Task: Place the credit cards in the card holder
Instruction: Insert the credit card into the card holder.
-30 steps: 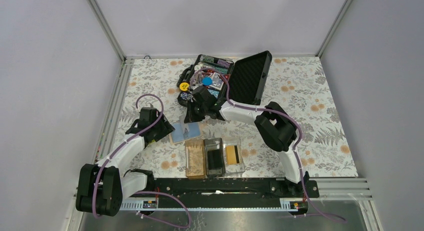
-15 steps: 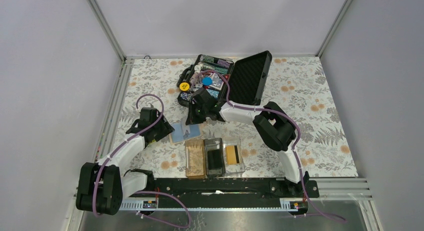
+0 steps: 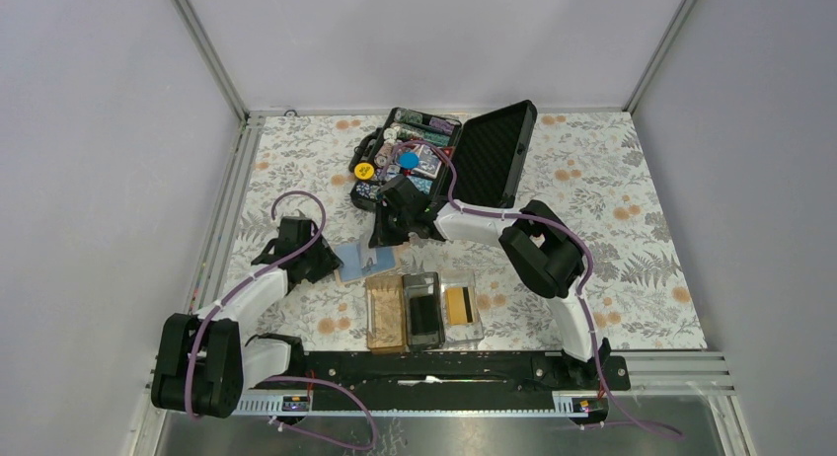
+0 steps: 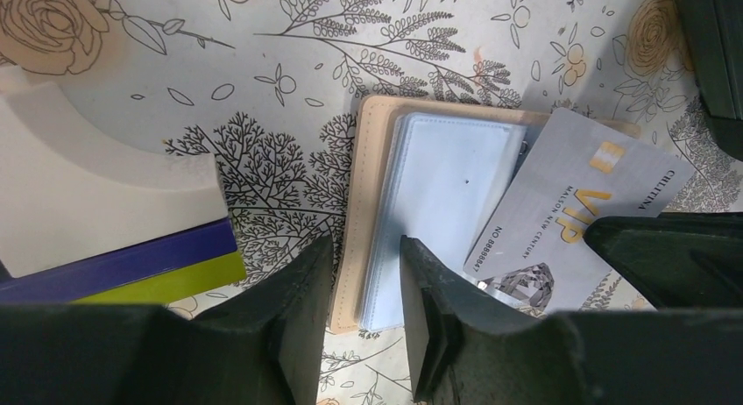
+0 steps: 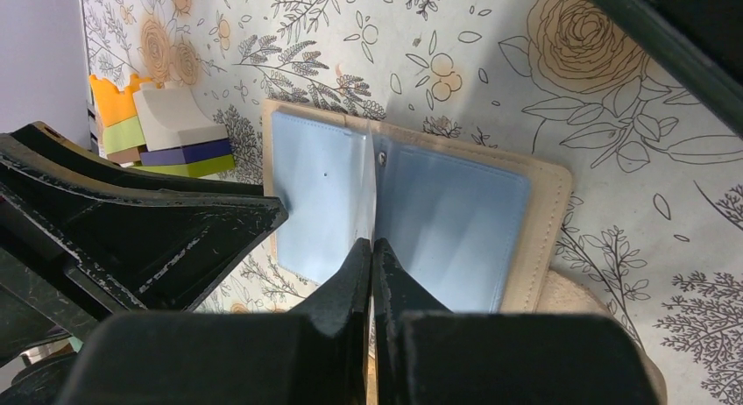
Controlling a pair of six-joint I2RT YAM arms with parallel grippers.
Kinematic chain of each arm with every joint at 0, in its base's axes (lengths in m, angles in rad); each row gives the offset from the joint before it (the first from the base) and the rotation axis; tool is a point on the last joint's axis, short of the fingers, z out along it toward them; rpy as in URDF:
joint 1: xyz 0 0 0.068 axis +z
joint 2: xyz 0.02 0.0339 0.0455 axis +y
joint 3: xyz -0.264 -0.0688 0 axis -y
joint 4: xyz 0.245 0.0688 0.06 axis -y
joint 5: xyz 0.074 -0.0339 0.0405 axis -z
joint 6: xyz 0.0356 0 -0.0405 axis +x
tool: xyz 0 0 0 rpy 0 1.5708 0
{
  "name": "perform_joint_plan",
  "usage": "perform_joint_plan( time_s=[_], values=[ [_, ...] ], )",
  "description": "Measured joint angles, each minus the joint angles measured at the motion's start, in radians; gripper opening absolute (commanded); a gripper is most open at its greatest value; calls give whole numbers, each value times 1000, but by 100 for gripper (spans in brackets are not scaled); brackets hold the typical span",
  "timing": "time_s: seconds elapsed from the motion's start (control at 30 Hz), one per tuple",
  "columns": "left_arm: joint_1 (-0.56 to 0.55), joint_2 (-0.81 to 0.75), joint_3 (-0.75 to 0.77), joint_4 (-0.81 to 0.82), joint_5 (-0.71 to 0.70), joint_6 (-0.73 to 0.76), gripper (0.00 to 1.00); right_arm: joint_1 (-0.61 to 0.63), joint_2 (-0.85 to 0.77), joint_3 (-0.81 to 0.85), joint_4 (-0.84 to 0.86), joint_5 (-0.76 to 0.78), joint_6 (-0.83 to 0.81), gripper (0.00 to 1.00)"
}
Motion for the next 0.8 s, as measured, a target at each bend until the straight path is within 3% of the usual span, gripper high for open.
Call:
perform_joint_plan(
  time_s=[0.8],
  values=[
    [8, 6, -12, 34, 7, -3, 26, -8, 33, -3, 21, -85, 77, 0]
  ],
)
